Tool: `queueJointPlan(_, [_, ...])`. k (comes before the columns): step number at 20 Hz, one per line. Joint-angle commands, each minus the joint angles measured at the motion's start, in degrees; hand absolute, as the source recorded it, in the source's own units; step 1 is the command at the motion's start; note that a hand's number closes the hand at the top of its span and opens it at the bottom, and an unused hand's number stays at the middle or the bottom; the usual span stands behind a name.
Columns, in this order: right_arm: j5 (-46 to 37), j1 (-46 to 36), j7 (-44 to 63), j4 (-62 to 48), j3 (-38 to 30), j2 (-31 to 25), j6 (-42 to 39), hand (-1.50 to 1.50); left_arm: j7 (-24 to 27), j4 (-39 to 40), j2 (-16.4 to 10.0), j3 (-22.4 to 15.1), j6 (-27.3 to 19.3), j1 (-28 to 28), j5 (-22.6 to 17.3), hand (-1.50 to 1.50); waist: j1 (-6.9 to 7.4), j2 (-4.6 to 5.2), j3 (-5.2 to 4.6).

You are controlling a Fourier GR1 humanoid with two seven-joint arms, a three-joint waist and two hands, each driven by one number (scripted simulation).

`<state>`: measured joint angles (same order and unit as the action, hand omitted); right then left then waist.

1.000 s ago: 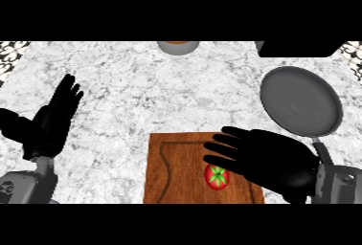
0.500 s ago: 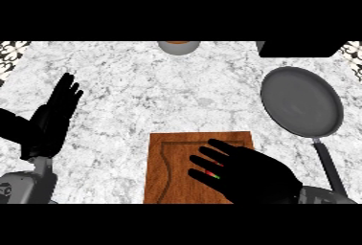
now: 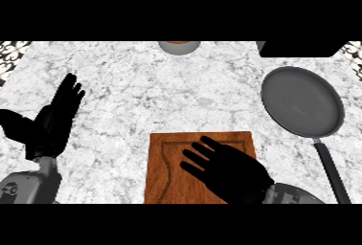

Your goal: Pick the tomato from the cutting board and place it in the pan

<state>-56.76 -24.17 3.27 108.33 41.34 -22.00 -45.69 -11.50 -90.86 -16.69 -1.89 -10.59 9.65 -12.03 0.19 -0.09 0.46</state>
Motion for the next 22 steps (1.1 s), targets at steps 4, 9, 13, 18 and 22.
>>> queueJointPlan(4, [-5.2, -1.1, -5.4, -10.2, 0.2, 3.5, 4.9, -1.5, 1.0, 3.0, 2.0, 1.3, 1.3, 0.5, 0.4, 0.0, 0.05, 0.16, -0.47])
queueJointPlan(9, [-8.5, 1.9, -8.2, -10.8, -0.2, 1.8, 6.2, -1.5, -0.6, 0.1, 2.5, 1.0, 1.4, -1.1, 1.9, 0.0, 0.0, 0.08, -0.46])
queueJointPlan(13, [-10.0, 3.3, -9.4, -9.3, -0.5, 3.7, 5.6, -1.5, -3.2, -2.3, 1.9, 3.1, 1.6, -0.8, 1.6, 0.0, -0.08, 0.07, -0.46])
queueJointPlan(18, [-12.2, 4.7, -9.4, -13.1, -0.2, 8.4, 6.3, -1.5, -3.4, -0.3, 3.6, 2.4, 1.8, 1.7, 3.0, 0.0, -0.16, 0.08, -0.46])
queueJointPlan(22, [-13.5, 3.1, -11.5, -17.3, -2.2, 9.5, 6.2, -1.5, 1.4, -1.7, 3.0, 4.3, 6.6, -4.7, 0.9, 0.0, 0.07, 0.07, -0.47])
